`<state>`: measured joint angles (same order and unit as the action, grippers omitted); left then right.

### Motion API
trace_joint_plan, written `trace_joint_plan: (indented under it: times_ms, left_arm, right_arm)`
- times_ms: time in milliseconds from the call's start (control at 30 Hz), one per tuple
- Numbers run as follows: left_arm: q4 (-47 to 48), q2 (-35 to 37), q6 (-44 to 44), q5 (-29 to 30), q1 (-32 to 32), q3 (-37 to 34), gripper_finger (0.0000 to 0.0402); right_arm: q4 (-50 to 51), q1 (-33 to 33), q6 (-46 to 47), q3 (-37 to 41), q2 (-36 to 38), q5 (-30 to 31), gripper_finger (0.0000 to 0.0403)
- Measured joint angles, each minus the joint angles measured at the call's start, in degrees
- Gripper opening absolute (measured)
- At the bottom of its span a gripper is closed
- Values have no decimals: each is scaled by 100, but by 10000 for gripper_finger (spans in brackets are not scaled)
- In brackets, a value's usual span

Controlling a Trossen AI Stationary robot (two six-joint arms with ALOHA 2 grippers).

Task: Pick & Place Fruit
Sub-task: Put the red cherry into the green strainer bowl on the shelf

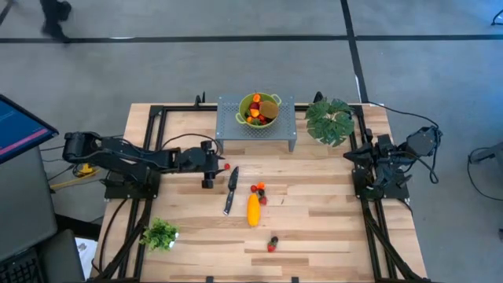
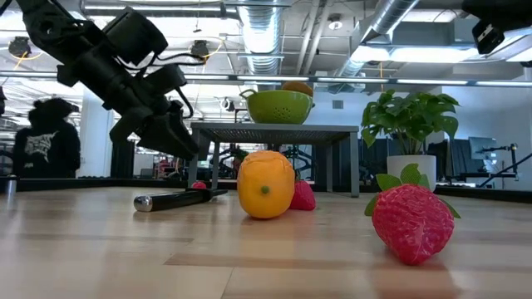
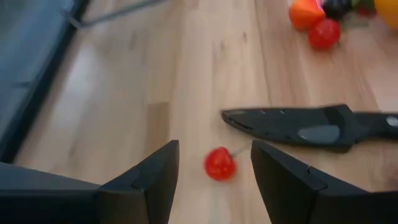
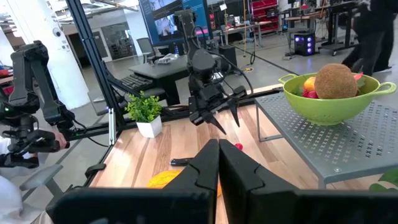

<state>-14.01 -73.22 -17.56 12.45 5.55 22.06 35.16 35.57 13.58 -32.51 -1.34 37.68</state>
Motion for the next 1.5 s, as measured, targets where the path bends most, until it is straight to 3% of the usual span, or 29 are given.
trace_joint_plan:
  times_ms: [233, 333, 667, 1133, 1500]
  left_arm:
    - [44, -965, 67, 63, -290, 499, 208]
    - [473, -1165, 19, 217, -295, 805, 214]
    - [1216, -922, 65, 260, -111, 953, 219]
    - [947, -1361, 93, -462, 425, 949, 210]
    - [622, -1767, 149, -689, 460, 953, 202]
  right_arm:
    - [0, 1, 0, 0, 0, -1, 6]
    - [0, 0, 1, 0, 2, -1, 6]
    - [0, -1, 1, 0, 0, -2, 6]
    - [0, -2, -1, -1, 0, -2, 6]
    - [0, -2, 1, 0, 0, -1, 6]
